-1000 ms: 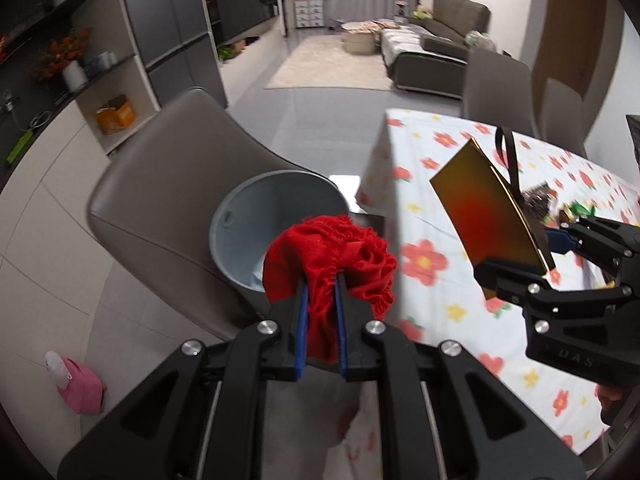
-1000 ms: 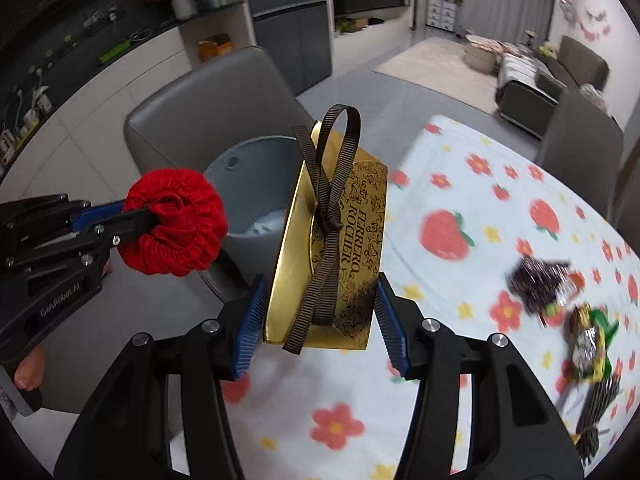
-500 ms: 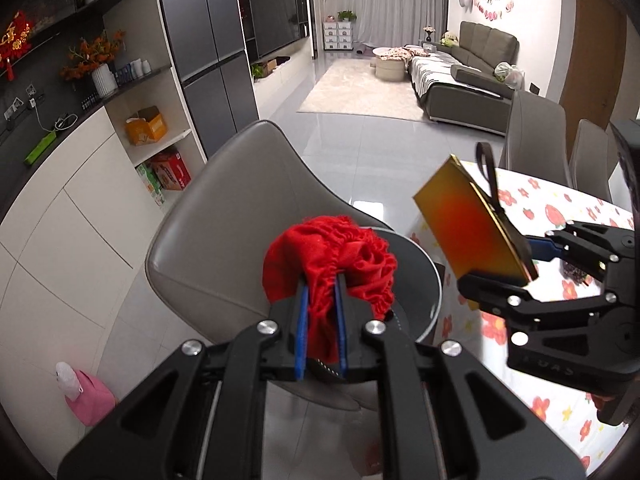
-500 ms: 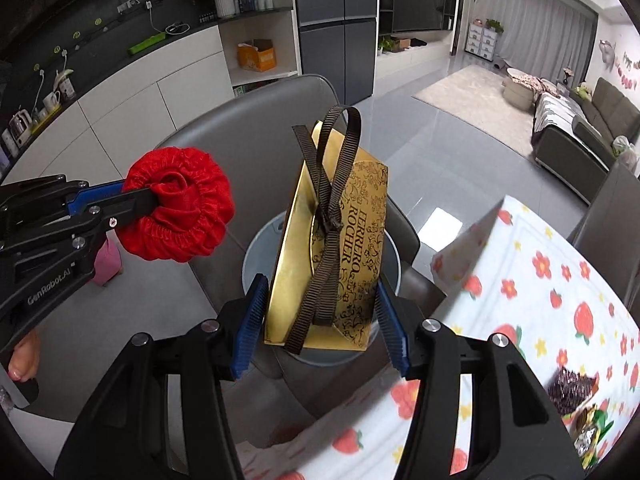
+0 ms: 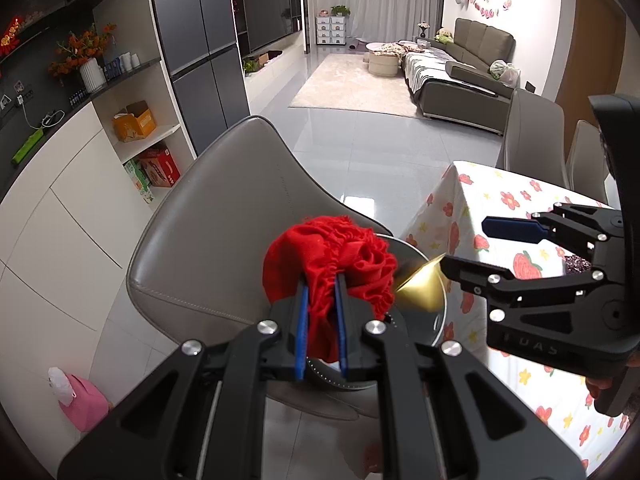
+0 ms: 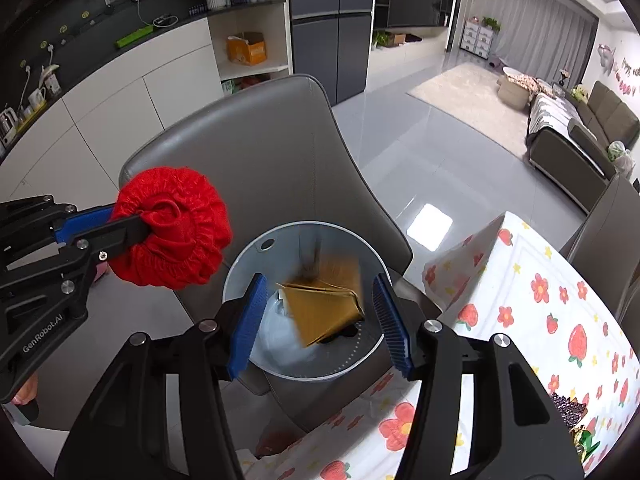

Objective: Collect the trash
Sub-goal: 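Open both tools to drop the gold box and red ball into the bin, then move both tools back over the table toward the remaining items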

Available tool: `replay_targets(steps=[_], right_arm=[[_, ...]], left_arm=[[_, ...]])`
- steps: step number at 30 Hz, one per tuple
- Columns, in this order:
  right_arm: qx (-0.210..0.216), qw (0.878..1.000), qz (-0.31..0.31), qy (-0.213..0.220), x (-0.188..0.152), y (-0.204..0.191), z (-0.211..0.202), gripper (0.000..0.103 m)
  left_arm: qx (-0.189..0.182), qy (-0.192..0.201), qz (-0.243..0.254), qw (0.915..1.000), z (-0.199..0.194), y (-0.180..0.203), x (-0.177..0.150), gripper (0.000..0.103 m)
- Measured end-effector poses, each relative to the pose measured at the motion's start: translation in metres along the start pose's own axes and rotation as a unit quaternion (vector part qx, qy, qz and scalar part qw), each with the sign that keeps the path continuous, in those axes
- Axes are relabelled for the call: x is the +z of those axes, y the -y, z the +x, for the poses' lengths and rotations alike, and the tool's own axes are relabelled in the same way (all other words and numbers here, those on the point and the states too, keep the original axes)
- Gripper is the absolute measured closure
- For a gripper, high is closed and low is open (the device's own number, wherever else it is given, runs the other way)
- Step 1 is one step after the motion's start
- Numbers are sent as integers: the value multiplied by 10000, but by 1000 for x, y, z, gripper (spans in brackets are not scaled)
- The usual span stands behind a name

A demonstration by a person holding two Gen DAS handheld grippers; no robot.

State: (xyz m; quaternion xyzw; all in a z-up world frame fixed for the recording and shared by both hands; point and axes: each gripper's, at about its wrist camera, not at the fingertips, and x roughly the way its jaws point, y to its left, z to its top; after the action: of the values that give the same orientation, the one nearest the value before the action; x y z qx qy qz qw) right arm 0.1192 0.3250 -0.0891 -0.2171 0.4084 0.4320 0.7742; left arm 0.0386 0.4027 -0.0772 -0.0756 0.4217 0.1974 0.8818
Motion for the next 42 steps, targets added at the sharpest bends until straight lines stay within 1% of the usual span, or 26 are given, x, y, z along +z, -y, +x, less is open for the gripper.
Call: replay_targets(steps=[6,13,16,17,18,20,25,29,35,38,42], right_arm=[[-23,10000,32,-26,-1,2,-1,50],[-91,9998,153,1,-6,13,-9,50],[-136,9996,227,33,-10,20,-14,50],[-151,9995,257,40,-11,22,-16,50],[-170,9994,289,47,-13,25,-18,50],[-215,9992,337,60,-16,30,-22,50],[-308,9981,534,88,-31,44,-35,50],[-391,9965,735,99,-46,56,-47,50],[-593,9920,1103,176,-79,77,-76,50],[-744,9887,1284,215,-102,91,-95,50],[-1034,9814,1603,236,-144,116,-125,50]], left_arm=[[-23,-54,14,10000,7,3,1,90],[-110,-27,76,9999,18,7,13,89],[-159,-31,98,9998,25,11,19,77],[-103,-14,122,9999,26,13,20,66],[-40,26,155,9999,26,16,22,60],[-12,67,228,9997,25,21,26,60],[-112,61,329,9994,21,32,28,60],[-236,-4,440,9988,16,48,24,60],[-503,-64,737,9960,1,88,7,59],[-597,-98,937,9938,-4,113,-1,57],[-816,-125,1191,9894,-16,154,-12,57]])
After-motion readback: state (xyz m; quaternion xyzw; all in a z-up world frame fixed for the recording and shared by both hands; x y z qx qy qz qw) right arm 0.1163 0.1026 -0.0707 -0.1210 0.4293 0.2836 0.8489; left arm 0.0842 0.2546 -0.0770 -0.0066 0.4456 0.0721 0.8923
